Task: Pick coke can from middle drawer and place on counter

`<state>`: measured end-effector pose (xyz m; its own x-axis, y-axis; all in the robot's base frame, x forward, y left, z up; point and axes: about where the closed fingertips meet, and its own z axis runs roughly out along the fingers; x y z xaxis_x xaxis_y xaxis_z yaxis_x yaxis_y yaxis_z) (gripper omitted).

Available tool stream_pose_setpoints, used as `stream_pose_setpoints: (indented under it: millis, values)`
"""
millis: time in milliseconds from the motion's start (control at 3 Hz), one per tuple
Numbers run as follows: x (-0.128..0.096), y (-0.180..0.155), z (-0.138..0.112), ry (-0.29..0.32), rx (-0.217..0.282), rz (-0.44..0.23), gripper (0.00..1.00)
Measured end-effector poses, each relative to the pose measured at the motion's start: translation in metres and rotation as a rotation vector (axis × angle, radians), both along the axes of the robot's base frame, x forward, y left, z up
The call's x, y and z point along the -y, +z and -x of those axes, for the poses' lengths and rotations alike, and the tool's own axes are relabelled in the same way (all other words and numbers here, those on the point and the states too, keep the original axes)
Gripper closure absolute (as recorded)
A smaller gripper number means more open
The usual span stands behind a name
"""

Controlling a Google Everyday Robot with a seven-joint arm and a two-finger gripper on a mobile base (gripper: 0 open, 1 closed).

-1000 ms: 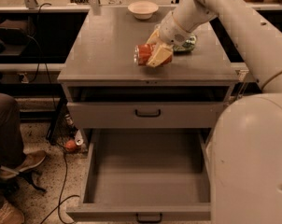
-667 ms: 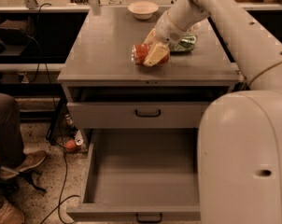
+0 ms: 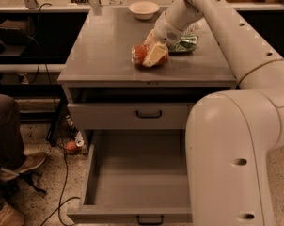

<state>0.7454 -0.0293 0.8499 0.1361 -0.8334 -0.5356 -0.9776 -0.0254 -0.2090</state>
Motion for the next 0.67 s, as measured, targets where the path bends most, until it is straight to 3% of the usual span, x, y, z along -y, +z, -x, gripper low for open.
stream_pose_setpoints:
  millis: [333, 667]
  values:
    - [-0.0003, -0.0022, -0.0041, -0.005, -0.005, 0.001, 0.07]
    - [-0.0001, -0.0033, -0.0066, -0.006, -0.007, 0.005, 0.00]
